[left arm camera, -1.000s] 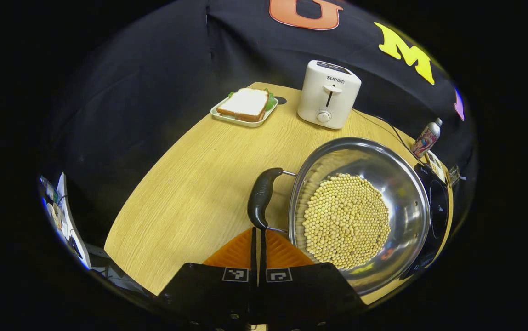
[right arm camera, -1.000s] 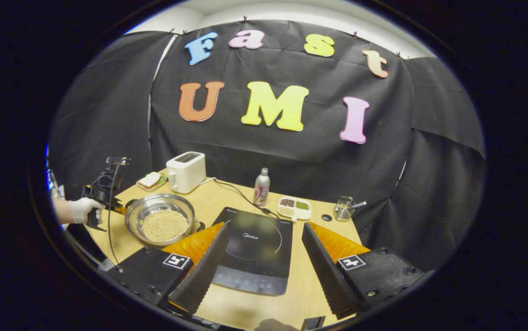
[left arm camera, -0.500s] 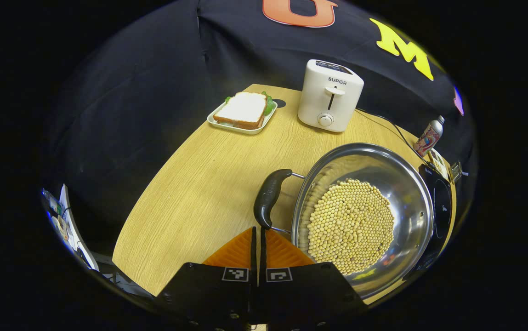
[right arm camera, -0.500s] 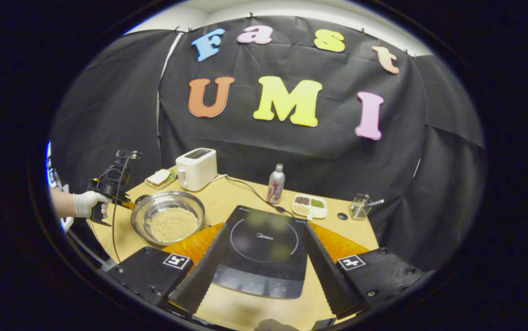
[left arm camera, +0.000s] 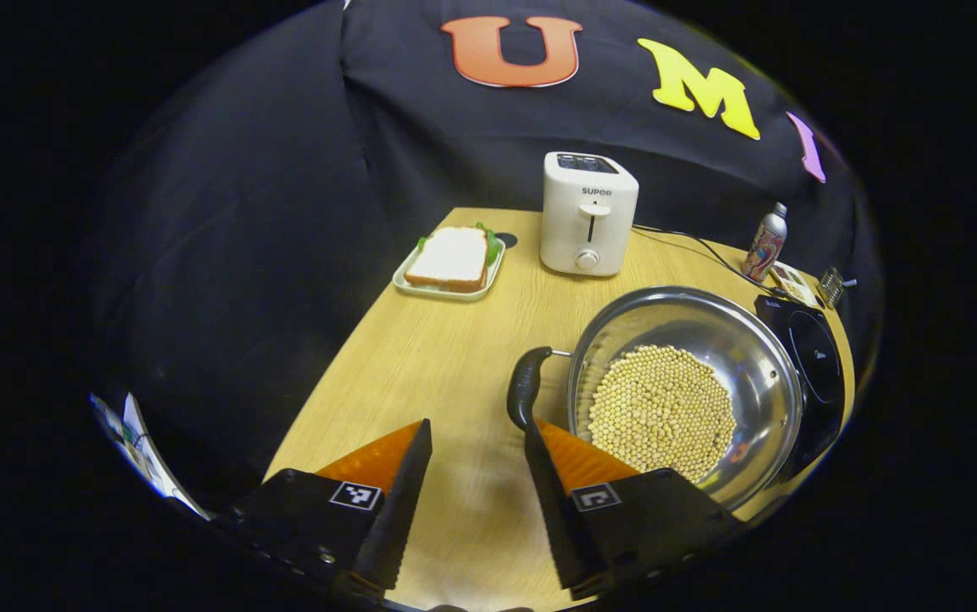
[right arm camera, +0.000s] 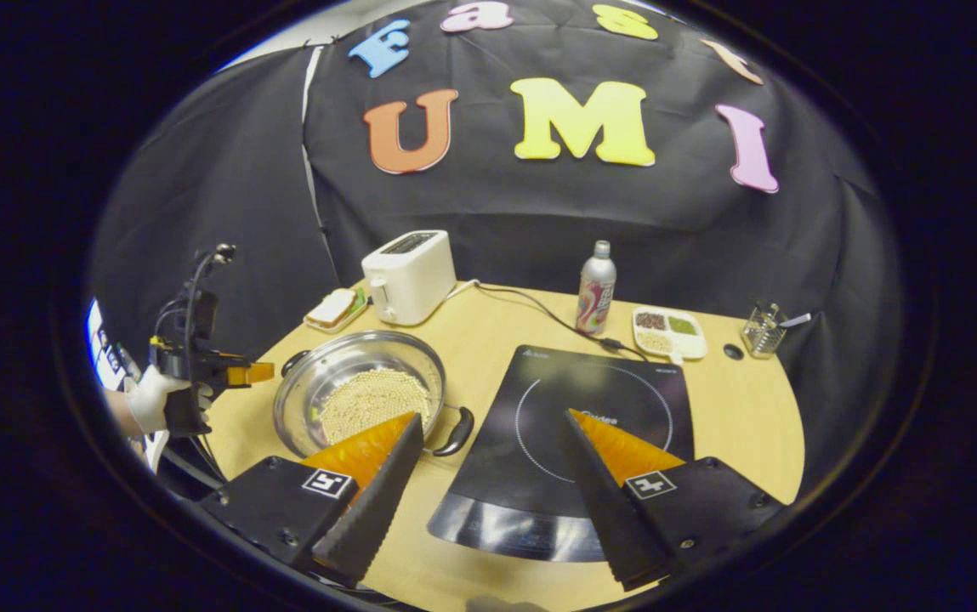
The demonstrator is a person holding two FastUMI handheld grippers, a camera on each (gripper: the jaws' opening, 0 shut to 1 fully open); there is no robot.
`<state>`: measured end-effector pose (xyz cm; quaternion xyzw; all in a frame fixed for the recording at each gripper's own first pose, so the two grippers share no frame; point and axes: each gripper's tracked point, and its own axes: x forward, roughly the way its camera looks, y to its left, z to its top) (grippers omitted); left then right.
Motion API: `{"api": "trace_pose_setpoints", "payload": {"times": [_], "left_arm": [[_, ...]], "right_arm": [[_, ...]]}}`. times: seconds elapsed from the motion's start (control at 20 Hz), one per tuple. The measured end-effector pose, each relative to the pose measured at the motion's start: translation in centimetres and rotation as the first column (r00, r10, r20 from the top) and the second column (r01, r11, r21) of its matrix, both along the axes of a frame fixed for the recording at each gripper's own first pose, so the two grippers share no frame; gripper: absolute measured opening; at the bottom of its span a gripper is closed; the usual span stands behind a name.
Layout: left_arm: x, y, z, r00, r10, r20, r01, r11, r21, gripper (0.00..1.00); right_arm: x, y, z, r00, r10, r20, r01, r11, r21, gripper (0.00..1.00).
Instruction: First push the handle of the pot to place it horizontally, then grasp the pot with both hands and set it on the induction cooktop.
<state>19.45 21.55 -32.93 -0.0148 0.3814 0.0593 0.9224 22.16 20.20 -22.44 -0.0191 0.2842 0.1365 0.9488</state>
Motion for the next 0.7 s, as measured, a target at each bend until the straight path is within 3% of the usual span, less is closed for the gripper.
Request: {"api": "trace_pose_setpoints", "payload": {"times": [0.1,0.15,0.5,0.7], "left_arm": [[0.0,-0.3,0.8,0.999,-0.04,0.016,0.04,0.999,-0.005,0.92],[0.3,-0.6,1.2,0.998,-0.057,0.029,0.057,0.998,-0.008,0.97],[3.8,-3.6,0.1,0.986,-0.163,0.038,0.165,0.985,-0.058,0.97],[4.6,-4.4,-2.5,0.982,-0.185,-0.025,0.183,0.98,-0.072,0.97]], "right_arm": [[1.4,2.2,-1.8,0.999,-0.014,-0.041,0.015,0.999,0.028,1.0],[2.2,2.9,-2.8,0.998,-0.027,-0.061,0.028,0.999,0.017,1.0],[4.8,6.7,-10.3,0.973,-0.074,-0.221,0.077,0.997,0.006,0.99],[5.7,7.1,-11.5,0.963,-0.093,-0.252,0.096,0.995,-0.002,0.89]]}}
